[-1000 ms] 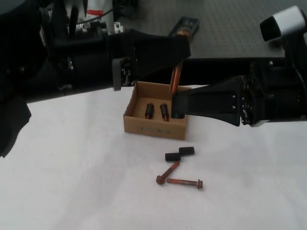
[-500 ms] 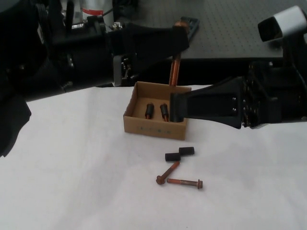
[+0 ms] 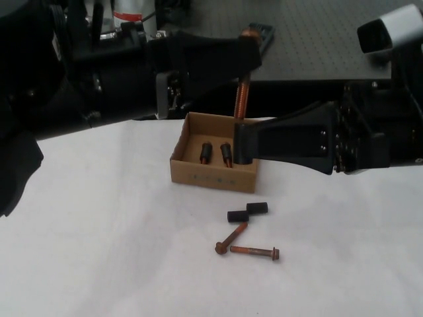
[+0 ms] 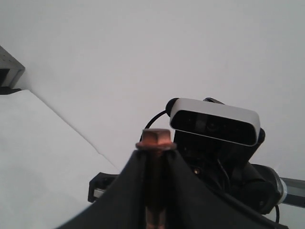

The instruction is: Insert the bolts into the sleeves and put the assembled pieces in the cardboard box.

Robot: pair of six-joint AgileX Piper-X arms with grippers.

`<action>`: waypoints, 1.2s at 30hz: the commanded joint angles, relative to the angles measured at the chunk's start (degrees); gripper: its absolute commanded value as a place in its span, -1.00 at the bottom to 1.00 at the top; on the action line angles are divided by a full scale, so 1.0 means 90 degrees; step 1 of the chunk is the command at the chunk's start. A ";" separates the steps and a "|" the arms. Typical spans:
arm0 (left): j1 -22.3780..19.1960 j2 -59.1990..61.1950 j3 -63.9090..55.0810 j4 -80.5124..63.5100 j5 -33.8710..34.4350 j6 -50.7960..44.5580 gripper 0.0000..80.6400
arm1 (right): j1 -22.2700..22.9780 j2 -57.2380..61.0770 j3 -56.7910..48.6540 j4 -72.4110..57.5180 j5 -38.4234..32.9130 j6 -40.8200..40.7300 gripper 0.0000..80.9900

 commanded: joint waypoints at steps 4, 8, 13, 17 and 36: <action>-0.0025 -0.0056 -0.0020 -0.0132 0.0019 -0.0129 -0.98 | 0.0005 -0.0009 -0.0013 -0.0112 -0.0102 0.0001 -0.95; -0.0025 -0.0056 -0.0020 -0.0132 0.0019 -0.0188 -0.98 | 0.0005 -0.0009 -0.0013 -0.0158 -0.0102 0.0001 -0.95; -0.0025 -0.0056 -0.0020 -0.0132 0.0019 -0.0271 -0.98 | 0.0005 -0.0009 -0.0013 -0.0158 -0.0102 0.0001 -0.95; -0.0025 -0.0056 -0.0020 -0.0132 0.0019 -0.0296 -0.98 | 0.0005 -0.0009 -0.0013 -0.0158 -0.0102 0.0001 -0.95; -0.0121 -0.0056 -0.0020 -0.0224 0.0007 -0.0407 -0.98 | 0.0005 -0.0009 -0.0013 -0.0823 0.0042 0.0463 -0.95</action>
